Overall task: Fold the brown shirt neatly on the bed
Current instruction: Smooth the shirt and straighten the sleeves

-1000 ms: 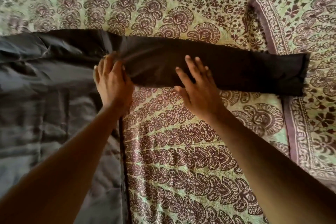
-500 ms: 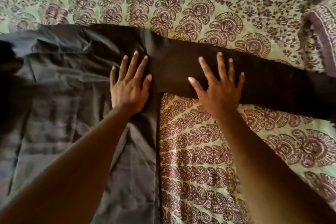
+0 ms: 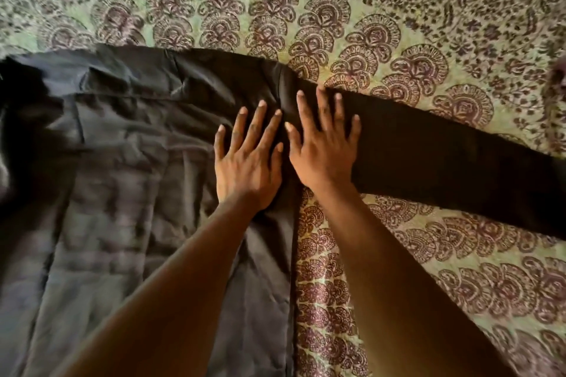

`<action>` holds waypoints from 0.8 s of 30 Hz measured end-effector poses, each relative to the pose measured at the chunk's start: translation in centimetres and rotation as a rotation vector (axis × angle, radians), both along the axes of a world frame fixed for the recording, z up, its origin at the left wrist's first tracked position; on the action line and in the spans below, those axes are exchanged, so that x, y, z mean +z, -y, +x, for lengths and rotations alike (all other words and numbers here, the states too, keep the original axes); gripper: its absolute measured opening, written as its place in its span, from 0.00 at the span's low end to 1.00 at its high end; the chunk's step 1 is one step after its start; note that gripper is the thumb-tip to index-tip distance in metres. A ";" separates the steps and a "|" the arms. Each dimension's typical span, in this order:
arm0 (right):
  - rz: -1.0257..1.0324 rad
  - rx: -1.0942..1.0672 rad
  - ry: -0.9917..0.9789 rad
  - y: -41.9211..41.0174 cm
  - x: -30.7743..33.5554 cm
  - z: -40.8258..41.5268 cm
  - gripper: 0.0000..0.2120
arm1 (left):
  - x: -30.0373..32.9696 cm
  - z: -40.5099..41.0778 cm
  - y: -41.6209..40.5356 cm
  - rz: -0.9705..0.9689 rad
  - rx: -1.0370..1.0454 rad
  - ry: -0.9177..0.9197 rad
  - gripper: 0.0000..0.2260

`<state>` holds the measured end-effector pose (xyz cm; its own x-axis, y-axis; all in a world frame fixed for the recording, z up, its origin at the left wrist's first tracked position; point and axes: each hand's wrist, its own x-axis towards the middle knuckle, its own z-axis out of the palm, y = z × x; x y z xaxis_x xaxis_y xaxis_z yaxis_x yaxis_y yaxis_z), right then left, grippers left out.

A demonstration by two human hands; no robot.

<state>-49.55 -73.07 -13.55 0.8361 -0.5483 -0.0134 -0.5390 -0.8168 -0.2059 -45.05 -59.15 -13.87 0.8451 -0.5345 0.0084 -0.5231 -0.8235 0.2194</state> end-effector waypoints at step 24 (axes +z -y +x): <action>-0.050 -0.201 0.005 14.4 -0.3 -14.2 0.25 | 2.1 -6.1 12.9 -0.034 -0.255 -0.184 0.28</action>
<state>-63.78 -87.45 -13.80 0.7096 -0.7043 0.0222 -0.6914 -0.7020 -0.1705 -51.12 -72.03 -11.81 0.6726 -0.7316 -0.1112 -0.6608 -0.6615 0.3547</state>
